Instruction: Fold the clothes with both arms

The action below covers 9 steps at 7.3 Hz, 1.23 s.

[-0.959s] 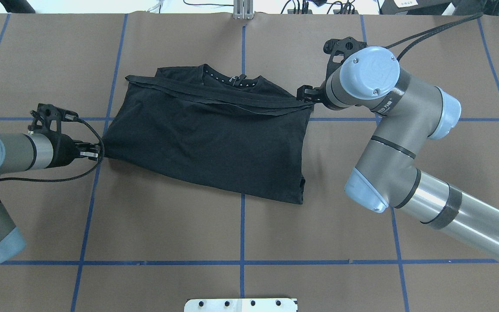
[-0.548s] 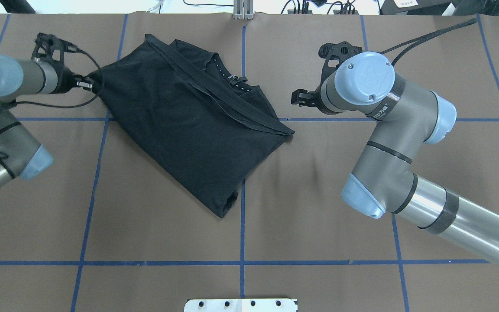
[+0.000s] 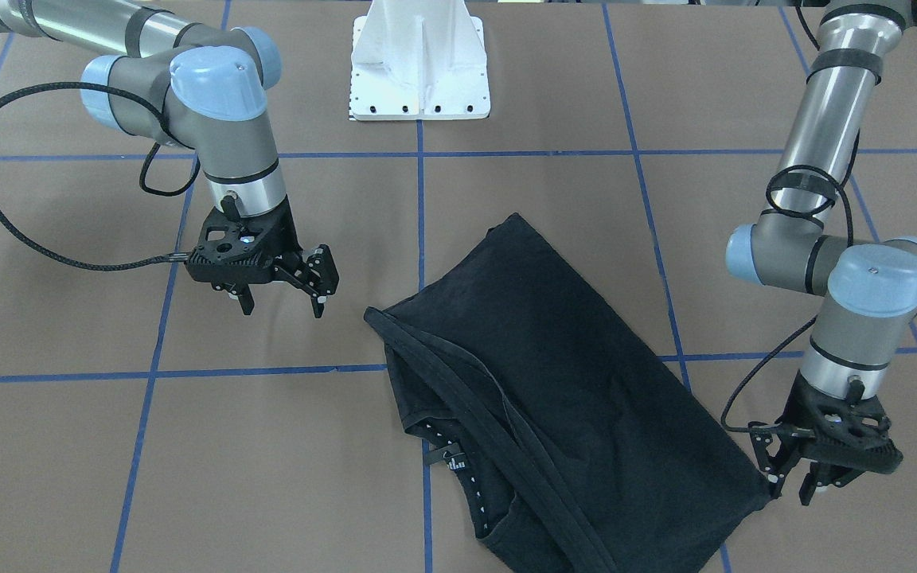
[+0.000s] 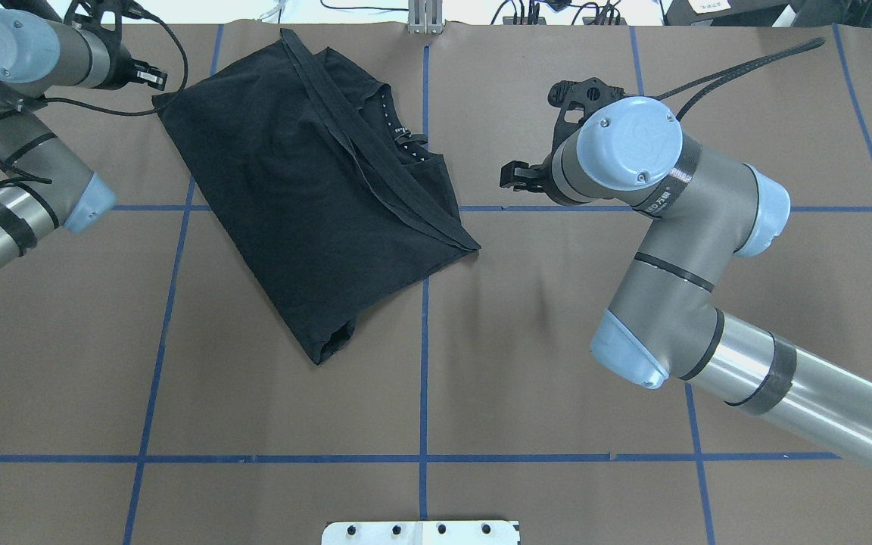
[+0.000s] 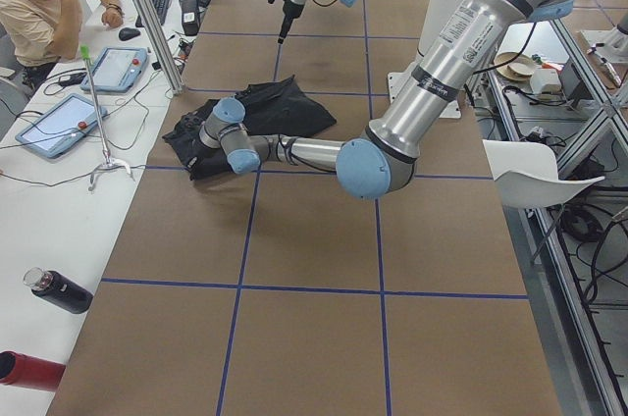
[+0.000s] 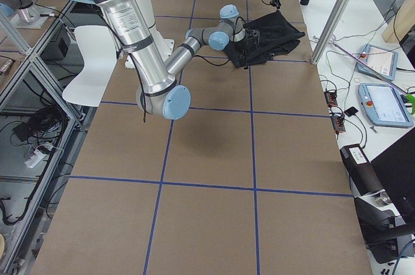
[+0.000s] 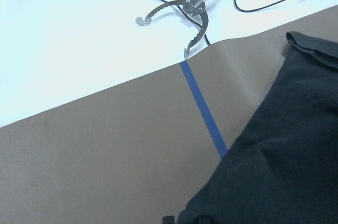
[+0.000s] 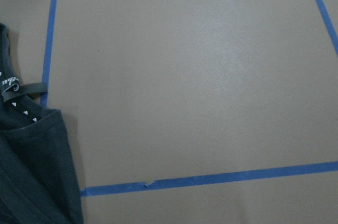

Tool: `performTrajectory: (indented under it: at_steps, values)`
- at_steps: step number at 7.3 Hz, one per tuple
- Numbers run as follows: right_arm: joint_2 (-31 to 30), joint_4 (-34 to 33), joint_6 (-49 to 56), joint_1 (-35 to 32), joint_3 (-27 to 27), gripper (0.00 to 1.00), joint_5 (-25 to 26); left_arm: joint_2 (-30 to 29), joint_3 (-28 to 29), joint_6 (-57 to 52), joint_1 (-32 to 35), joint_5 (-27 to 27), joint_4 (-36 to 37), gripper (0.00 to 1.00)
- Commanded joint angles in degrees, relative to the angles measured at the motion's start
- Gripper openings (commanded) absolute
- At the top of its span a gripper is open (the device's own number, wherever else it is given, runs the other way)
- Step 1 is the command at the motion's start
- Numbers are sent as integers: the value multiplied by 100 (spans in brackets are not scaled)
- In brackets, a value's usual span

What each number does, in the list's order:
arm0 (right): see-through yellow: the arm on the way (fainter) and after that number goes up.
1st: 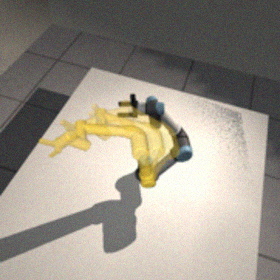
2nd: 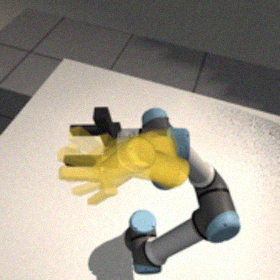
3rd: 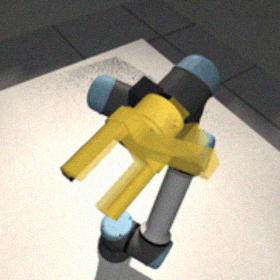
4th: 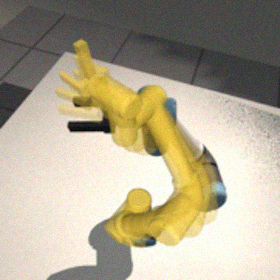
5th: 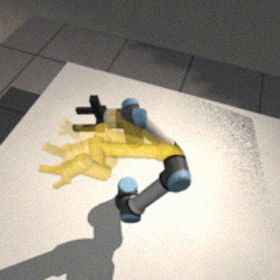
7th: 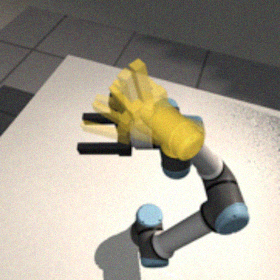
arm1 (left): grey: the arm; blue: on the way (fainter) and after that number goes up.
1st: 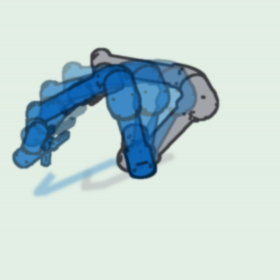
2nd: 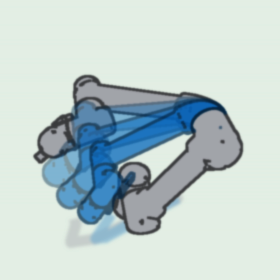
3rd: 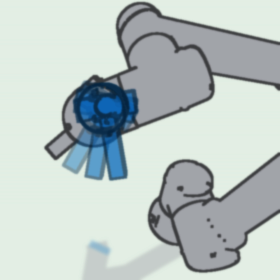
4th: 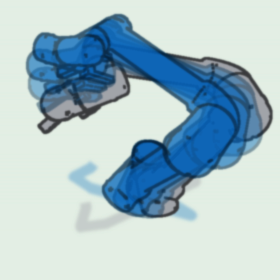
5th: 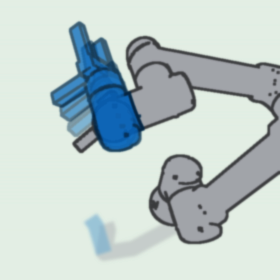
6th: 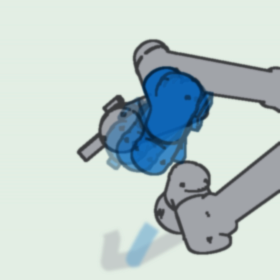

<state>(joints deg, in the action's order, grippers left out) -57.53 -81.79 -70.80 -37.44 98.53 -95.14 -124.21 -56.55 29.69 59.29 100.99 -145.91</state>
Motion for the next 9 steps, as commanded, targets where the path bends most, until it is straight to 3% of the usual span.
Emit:
performTrajectory:
  at_steps: [1, 2, 5, 9]
  values:
    - [537, -4, -292, 88, -497, 100, 4, 552, -642, -236, 302, 891, -236, 100]
    - [1167, 5, -634, 96, -1223, 100, 21, 973, -1195, -166, 303, 896, -228, 100]
    - [1971, 1426, -980, 263, -3045, 98, 442, 1135, -1437, 167, 294, 896, -237, 100]
    - [2456, 1964, -971, 360, -4120, 80, 706, 1171, -1446, 317, 285, 896, -237, 100]
